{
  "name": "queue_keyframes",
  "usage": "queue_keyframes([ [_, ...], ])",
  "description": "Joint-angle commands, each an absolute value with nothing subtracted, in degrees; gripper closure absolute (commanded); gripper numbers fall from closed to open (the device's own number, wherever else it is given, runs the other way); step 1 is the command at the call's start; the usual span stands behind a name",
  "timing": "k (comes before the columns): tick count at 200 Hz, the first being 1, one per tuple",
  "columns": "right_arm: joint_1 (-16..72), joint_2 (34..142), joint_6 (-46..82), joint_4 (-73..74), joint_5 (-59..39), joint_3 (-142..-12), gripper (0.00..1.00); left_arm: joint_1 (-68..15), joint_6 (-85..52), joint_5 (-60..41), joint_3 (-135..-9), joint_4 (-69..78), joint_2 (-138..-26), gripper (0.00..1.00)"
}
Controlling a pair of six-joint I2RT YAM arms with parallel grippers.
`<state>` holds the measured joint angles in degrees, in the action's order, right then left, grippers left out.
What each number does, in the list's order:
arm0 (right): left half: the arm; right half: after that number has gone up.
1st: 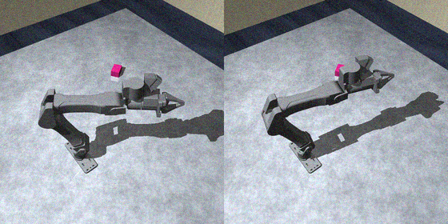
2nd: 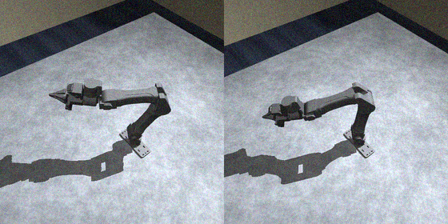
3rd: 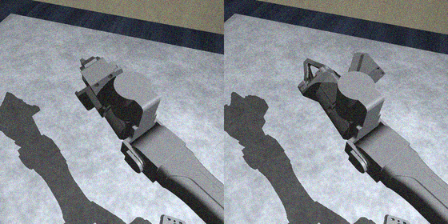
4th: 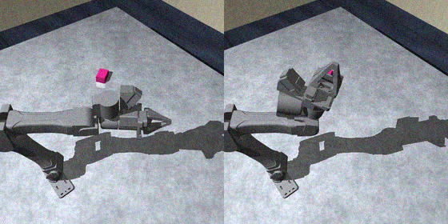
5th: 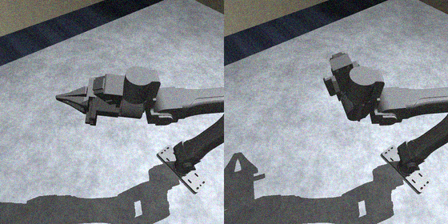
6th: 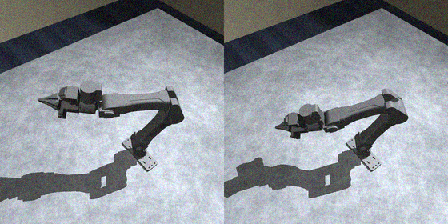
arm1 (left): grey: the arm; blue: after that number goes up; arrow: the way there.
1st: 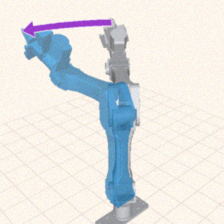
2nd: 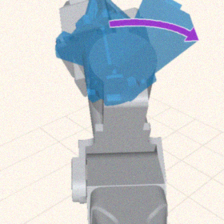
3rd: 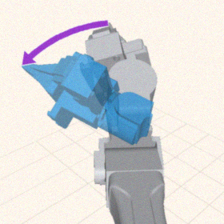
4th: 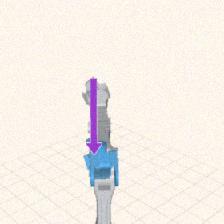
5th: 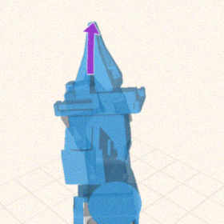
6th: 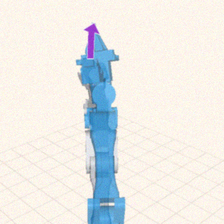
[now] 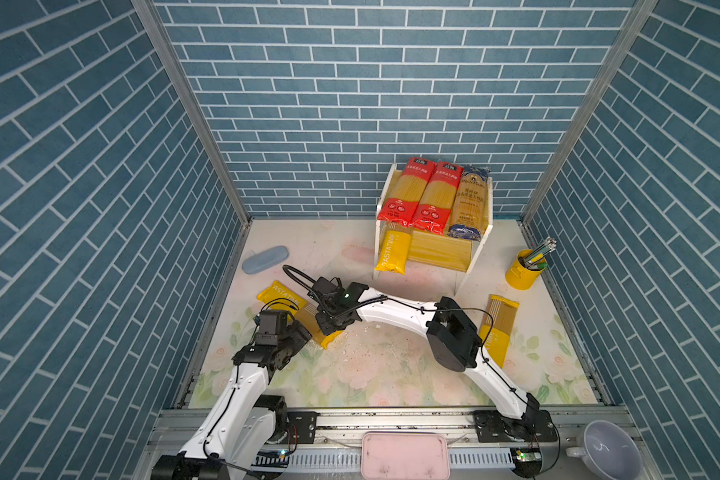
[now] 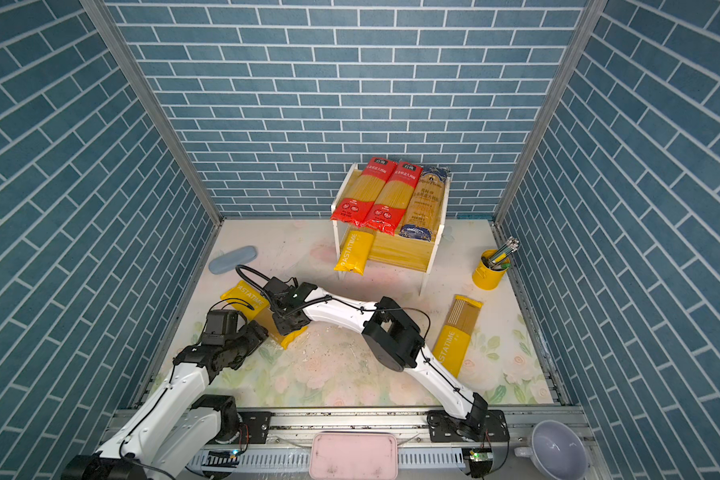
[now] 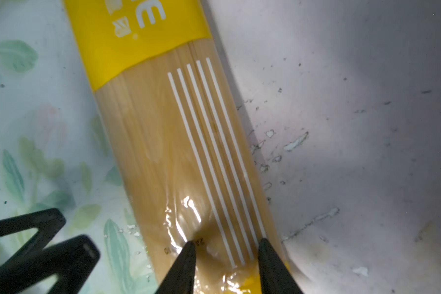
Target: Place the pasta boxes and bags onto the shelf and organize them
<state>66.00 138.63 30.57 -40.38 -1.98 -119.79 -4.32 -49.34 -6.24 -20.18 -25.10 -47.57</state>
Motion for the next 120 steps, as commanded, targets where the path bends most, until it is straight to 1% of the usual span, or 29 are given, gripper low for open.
queue_keyframes([
  [1, 65.5, 141.3, 27.6, -46.4, -4.2, -121.9, 0.61, -4.0, -48.2, -6.4, -20.0, -25.3, -47.2, 0.15],
  [12, 65.3, 140.7, 27.4, -46.0, -4.7, -120.5, 0.62, -4.0, -48.1, -6.4, -19.9, -25.2, -47.3, 0.15],
  [23, 65.2, 139.8, 27.4, -45.1, -4.7, -118.2, 0.65, -4.0, -48.2, -6.6, -19.8, -24.7, -47.6, 0.15],
  [27, 65.1, 139.5, 27.3, -44.6, -6.6, -117.4, 0.66, -4.0, -48.3, -6.7, -19.8, -24.5, -47.7, 0.15],
  [36, 65.0, 139.3, 27.5, -44.6, -7.4, -116.2, 0.67, -4.0, -48.4, -6.8, -19.8, -24.0, -48.0, 0.15],
  [75, 65.0, 137.8, 29.1, -43.7, -7.9, -110.6, 0.69, -4.0, -47.5, -6.7, -21.0, -24.3, -48.6, 0.15],
  [120, 65.0, 133.3, 30.0, -42.6, -8.6, -102.2, 0.69, -4.0, -46.8, -6.3, -21.7, -24.6, -48.8, 0.15],
])
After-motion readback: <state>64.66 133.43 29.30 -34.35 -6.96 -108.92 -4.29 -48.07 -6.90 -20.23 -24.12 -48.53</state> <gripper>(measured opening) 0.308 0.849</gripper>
